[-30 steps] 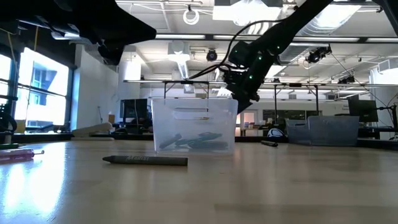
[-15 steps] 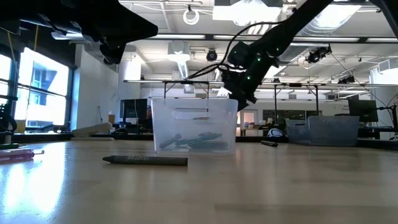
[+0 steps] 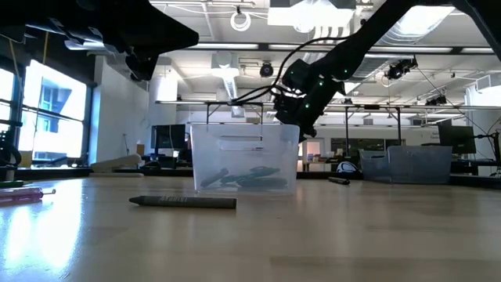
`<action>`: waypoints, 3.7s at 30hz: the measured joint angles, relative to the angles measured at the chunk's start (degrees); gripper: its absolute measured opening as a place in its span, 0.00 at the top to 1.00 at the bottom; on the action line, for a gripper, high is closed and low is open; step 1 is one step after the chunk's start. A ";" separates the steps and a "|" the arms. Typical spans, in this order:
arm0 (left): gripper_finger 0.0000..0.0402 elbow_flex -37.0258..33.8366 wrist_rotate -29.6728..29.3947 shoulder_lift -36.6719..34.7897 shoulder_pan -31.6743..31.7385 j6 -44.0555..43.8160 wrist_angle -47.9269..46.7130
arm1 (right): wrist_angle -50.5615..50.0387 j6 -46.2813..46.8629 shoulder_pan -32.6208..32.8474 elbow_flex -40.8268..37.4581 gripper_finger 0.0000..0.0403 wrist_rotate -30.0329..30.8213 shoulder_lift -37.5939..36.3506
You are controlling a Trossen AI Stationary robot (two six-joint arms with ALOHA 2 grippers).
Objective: Sort crayons/erasers/pens/pencils in bins
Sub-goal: Put the yellow color pencil into the top transparent bin, then put the green color pencil into the top transparent bin
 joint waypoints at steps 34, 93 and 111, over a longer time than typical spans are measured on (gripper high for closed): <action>1.00 0.02 -2.27 0.02 2.58 -2.62 -10.22 | -10.59 -5.36 0.87 -9.88 0.99 7.03 -11.85; 1.00 37.34 9.86 14.94 -29.61 -54.91 -88.66 | 34.77 1.52 43.77 -46.93 1.00 20.25 -49.88; 0.83 29.29 17.90 12.75 -31.22 -78.12 -99.06 | 34.23 2.37 45.23 -46.93 1.00 20.23 -49.83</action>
